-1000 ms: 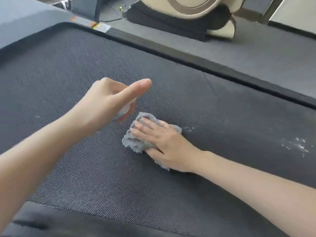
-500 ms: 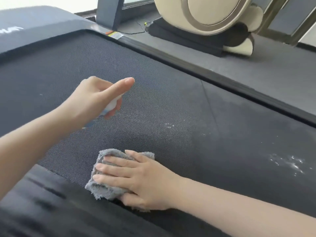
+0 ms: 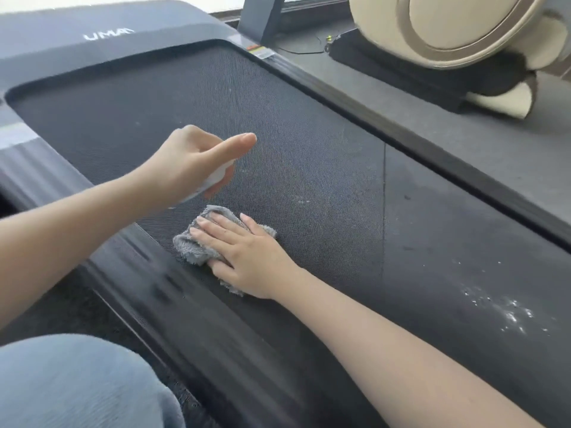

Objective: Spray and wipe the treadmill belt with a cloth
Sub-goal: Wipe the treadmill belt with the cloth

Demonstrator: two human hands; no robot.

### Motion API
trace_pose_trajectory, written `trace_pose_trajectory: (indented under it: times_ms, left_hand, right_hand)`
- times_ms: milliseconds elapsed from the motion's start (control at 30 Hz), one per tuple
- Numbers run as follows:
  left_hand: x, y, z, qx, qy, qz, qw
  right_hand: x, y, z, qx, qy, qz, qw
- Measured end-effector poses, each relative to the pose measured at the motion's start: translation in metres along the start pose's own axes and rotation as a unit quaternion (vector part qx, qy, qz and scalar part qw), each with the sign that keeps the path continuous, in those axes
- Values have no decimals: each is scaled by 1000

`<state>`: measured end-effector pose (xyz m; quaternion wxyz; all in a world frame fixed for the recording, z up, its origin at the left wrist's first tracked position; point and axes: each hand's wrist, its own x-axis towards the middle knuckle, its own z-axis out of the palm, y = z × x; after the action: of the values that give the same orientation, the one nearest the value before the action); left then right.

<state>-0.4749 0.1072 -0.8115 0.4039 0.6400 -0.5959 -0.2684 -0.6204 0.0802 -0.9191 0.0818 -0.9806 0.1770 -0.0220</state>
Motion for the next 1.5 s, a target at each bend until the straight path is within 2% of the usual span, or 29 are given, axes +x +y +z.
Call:
trace_pose_trajectory:
  times_ms: [200, 500, 733, 900, 1100, 1500]
  left_hand:
    - [-5, -15, -7, 53, 15, 44, 998]
    - [26, -18, -4, 33, -20, 59, 998]
    - [57, -25, 9, 36, -42, 71, 996]
    - [69, -35, 16, 41, -59, 61, 996]
    - [81, -41, 29, 20, -62, 32, 997]
    - [108, -28, 71, -1, -85, 45, 995]
  right_hand:
    - [1, 15, 7, 2, 35, 16, 999]
    - [5, 65, -6, -18, -3, 86, 996]
    - [11, 91, -11, -33, -37, 66, 997]
    - [21, 141, -22, -16, -14, 157, 987]
    - [25, 206, -23, -4, 28, 206, 978]
    - [14, 304, -44, 2, 57, 385, 921]
